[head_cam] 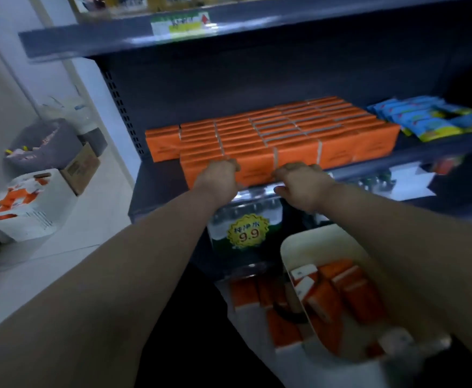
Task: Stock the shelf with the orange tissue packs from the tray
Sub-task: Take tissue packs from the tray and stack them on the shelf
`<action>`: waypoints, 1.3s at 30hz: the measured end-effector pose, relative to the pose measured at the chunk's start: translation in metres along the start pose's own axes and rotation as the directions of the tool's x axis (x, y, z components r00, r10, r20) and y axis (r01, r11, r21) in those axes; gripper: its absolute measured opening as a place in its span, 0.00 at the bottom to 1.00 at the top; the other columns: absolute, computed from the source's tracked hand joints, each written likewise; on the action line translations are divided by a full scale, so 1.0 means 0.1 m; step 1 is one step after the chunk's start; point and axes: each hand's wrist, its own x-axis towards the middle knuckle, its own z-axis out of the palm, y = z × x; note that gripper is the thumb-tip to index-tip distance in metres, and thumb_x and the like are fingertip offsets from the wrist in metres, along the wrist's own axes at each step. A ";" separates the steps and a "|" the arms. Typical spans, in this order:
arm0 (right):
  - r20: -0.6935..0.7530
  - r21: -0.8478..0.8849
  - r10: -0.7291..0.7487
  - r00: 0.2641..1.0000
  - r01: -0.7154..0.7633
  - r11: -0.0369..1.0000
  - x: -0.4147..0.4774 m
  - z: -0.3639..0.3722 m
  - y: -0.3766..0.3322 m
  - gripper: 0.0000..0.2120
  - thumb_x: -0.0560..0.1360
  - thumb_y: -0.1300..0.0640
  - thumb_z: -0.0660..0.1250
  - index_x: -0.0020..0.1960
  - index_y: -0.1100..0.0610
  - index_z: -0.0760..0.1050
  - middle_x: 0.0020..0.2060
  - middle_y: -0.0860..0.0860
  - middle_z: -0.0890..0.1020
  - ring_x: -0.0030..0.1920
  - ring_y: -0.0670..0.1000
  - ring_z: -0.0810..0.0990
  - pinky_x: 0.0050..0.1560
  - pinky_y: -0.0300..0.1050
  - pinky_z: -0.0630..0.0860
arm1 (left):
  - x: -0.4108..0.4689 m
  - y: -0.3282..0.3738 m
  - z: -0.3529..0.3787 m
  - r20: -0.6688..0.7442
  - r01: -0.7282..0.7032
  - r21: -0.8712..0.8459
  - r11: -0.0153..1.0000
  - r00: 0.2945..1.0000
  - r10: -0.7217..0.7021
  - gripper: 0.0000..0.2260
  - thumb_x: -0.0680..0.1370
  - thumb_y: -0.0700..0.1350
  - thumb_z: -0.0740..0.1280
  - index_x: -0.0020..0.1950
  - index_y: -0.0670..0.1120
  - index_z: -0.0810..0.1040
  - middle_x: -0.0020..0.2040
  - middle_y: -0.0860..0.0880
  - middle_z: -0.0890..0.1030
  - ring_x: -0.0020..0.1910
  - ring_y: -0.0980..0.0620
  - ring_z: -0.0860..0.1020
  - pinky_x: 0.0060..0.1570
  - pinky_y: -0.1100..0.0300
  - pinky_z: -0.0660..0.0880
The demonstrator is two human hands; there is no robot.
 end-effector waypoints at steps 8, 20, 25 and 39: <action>0.207 -0.045 0.233 0.950 -0.228 0.973 -1.12 0.66 1.01 0.22 0.80 0.47 0.57 0.73 0.50 0.62 0.70 0.52 0.67 0.70 0.55 0.64 0.66 0.53 0.63 | -0.08 1.01 0.89 0.262 -0.318 0.087 0.944 0.922 0.286 0.23 0.77 0.48 0.68 0.70 0.46 0.69 0.65 0.44 0.74 0.65 0.44 0.70 0.59 0.49 0.73; 0.414 -0.003 0.407 0.814 -0.446 0.895 -1.88 1.74 1.73 0.17 0.80 0.49 0.55 0.67 0.48 0.68 0.64 0.52 0.73 0.66 0.55 0.69 0.64 0.48 0.66 | -0.04 1.67 2.57 0.589 -0.307 -0.152 0.940 0.735 0.335 0.15 0.75 0.50 0.68 0.60 0.48 0.76 0.58 0.45 0.78 0.59 0.44 0.75 0.56 0.50 0.75; 0.372 -0.005 0.405 0.835 -0.434 0.901 -2.23 1.89 1.84 0.22 0.63 0.55 0.78 0.55 0.53 0.76 0.50 0.52 0.80 0.51 0.56 0.80 0.51 0.49 0.76 | -0.23 1.95 3.13 0.684 -0.211 -0.238 0.948 0.657 0.317 0.13 0.77 0.47 0.67 0.61 0.49 0.78 0.60 0.47 0.78 0.58 0.46 0.77 0.53 0.59 0.74; 0.435 0.166 0.376 0.818 -0.484 0.859 -2.46 2.37 2.19 0.21 0.76 0.58 0.60 0.69 0.49 0.66 0.64 0.50 0.70 0.63 0.54 0.70 0.58 0.51 0.73 | -0.61 2.56 4.36 0.868 -0.176 -0.179 0.968 0.435 0.239 0.12 0.79 0.43 0.64 0.60 0.42 0.78 0.59 0.42 0.79 0.60 0.41 0.76 0.61 0.51 0.72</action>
